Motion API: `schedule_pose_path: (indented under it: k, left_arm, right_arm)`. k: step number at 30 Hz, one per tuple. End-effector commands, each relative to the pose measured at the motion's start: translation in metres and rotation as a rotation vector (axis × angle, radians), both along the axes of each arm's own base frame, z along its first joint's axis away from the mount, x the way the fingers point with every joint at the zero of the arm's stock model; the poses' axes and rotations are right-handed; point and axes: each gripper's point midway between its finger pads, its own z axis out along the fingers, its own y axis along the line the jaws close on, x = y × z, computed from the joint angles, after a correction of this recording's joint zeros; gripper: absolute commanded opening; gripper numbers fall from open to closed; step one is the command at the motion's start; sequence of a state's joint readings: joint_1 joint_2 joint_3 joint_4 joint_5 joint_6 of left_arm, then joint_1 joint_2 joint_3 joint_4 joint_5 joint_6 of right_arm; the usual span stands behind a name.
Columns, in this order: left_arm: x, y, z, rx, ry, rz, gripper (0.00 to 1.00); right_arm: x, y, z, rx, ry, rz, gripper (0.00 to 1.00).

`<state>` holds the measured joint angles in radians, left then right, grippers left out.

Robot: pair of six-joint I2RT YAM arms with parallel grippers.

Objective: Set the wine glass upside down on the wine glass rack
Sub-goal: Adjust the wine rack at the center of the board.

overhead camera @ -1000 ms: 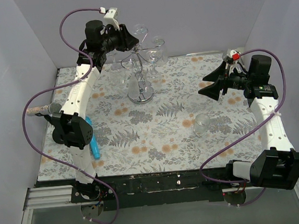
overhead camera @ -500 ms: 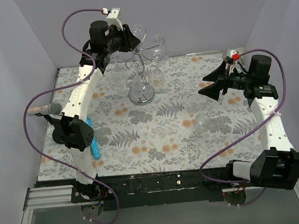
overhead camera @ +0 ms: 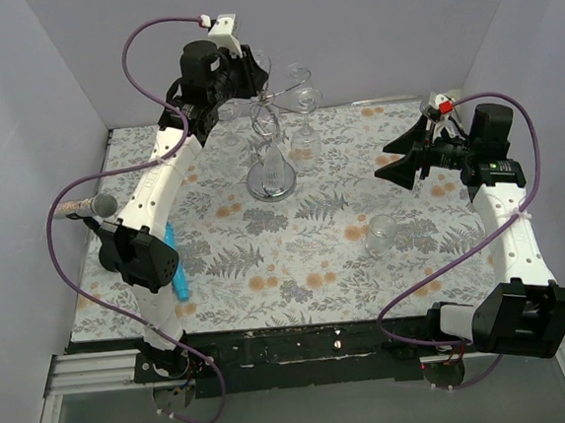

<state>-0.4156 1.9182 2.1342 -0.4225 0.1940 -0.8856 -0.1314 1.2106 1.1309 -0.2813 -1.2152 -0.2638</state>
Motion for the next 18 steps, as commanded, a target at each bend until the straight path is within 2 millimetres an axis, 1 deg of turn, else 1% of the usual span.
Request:
schedule_pose_path:
  k: [1,4,7,14,18]
  left_arm:
    - [-0.031,0.010,0.084,-0.079,-0.181,0.042,0.00]
    - [-0.032,0.008,0.079,-0.070,-0.170,0.045,0.00]
    - [-0.033,0.008,0.079,-0.069,-0.171,0.046,0.00]
    - [-0.035,0.014,0.095,-0.076,-0.204,0.068,0.00]
    - [-0.038,0.015,0.094,-0.073,-0.197,0.068,0.09]
  right_arm:
    - [-0.005,0.001,0.012,0.004,-0.054,0.013,0.85]
    - [-0.005,0.000,0.012,0.003,-0.054,0.012,0.85]
    - [-0.005,0.000,0.012,0.004,-0.051,0.010,0.85]
    - [-0.005,0.000,0.012,0.002,-0.054,0.007,0.85]
    - [-0.006,-0.001,0.012,0.001,-0.057,0.003,0.85]
